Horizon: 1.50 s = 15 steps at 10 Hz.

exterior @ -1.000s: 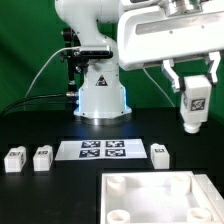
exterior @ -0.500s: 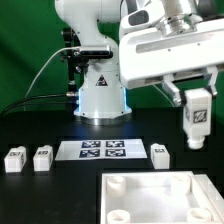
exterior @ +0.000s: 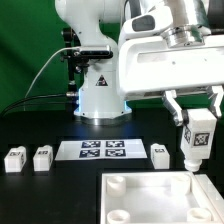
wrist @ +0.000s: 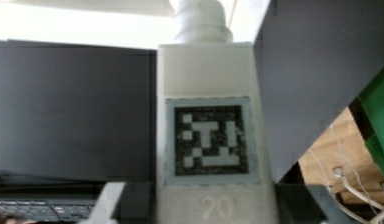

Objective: Assemble one leg

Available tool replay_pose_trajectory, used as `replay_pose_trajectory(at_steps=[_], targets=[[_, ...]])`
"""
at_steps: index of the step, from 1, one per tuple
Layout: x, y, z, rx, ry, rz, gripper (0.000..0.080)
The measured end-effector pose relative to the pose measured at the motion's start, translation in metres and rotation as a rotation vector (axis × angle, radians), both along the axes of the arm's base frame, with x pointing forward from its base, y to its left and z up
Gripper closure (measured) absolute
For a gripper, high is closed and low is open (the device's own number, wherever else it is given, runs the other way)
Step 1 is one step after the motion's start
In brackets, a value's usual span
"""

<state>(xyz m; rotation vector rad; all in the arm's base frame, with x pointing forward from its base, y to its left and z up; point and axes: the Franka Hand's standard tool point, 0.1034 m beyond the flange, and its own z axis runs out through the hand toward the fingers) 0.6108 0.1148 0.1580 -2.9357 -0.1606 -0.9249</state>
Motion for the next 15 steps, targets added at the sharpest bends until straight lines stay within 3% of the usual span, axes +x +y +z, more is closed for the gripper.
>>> replay_pose_trajectory(at_steps=[5,8,9,15], targets=[[0.000,-0.001,-0.002,-0.001,-0.007,0.000,0.0506],[0.007,-0.007,-0.021,-0.010,-0.064,-0.009,0.0506],[0.009,-0.003,-0.029,-0.010,-0.061,-0.003,0.0506],[0.023,-0.005,-0.049,-0.015,-0.046,-0.008,0.0506]])
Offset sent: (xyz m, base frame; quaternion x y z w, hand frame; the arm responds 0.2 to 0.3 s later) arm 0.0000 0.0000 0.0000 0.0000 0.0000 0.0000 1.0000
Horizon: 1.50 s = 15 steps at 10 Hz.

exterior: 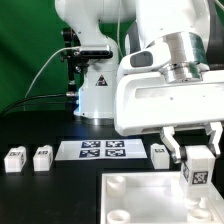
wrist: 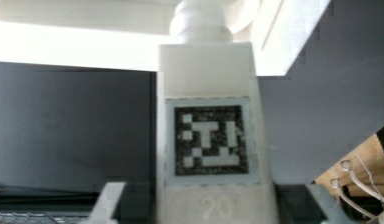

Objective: Assemble one leg

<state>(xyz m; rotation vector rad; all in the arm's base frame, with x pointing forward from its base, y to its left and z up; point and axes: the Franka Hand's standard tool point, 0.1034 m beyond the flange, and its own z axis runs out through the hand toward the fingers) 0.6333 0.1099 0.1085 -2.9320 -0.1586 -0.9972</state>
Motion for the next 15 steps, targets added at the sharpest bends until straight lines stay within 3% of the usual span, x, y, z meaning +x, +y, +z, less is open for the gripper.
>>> replay_pose_trajectory(at_steps=[8,15], targets=[[-0.008,0.014,-0.014,-0.004,0.016,0.024,0.0506],[-0.009,0.012,-0.020,-0.009,0.002,0.023,0.0506]])
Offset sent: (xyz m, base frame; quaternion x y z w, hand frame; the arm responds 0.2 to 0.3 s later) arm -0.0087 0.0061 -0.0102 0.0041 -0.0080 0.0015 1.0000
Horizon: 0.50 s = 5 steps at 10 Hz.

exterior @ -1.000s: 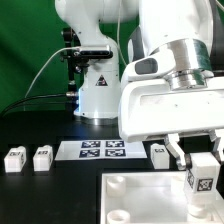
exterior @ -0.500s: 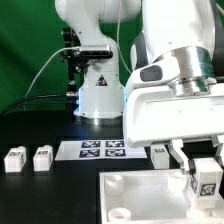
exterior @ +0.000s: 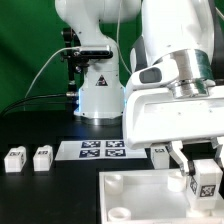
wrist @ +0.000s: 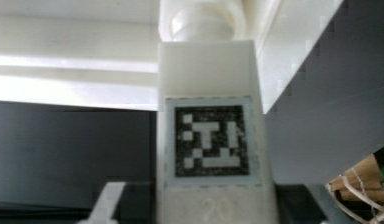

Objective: Assemble one leg

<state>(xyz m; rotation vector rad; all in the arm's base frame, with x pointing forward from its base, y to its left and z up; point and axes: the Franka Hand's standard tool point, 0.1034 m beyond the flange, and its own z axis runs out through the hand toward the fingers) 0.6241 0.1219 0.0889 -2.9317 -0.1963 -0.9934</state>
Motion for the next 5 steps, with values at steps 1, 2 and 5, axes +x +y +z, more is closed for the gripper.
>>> replay_pose_trajectory(at_steps=[1,2,5], targets=[[-0.0005,0.0001,-0.0016,-0.001,0.021,0.001,0.0502],[-0.0016,0.0000,-0.0036,-0.002,0.030,0.001,0.0502],[-0.0021,0.0000,-0.0042,-0.002,0.033,0.001,0.0175]])
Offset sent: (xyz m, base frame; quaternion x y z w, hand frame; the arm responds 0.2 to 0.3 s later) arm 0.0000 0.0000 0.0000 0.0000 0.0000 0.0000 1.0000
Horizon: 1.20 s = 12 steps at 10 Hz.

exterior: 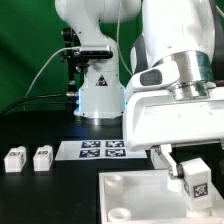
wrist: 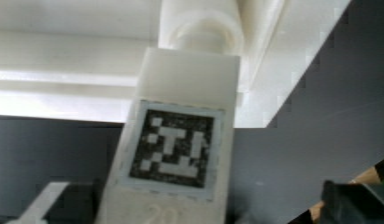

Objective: Assemble one leg

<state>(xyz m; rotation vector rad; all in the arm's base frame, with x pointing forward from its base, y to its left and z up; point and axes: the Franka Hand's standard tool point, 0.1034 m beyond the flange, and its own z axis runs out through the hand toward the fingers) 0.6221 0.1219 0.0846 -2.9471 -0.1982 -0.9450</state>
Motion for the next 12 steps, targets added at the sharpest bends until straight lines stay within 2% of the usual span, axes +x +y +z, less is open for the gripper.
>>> replay_pose_trajectory(at_steps=[1,9,11,12], targets=[[0.000,0.000,0.000,0.000,0.000,0.000,0.0153],[-0.001,-0.001,-0.001,-0.001,0.013,0.000,0.0150],[-0.001,-0.004,0.011,0.003,0.061,-0.007,0.0150],[0.000,-0.006,0.015,0.005,0.132,-0.009,0.0150]])
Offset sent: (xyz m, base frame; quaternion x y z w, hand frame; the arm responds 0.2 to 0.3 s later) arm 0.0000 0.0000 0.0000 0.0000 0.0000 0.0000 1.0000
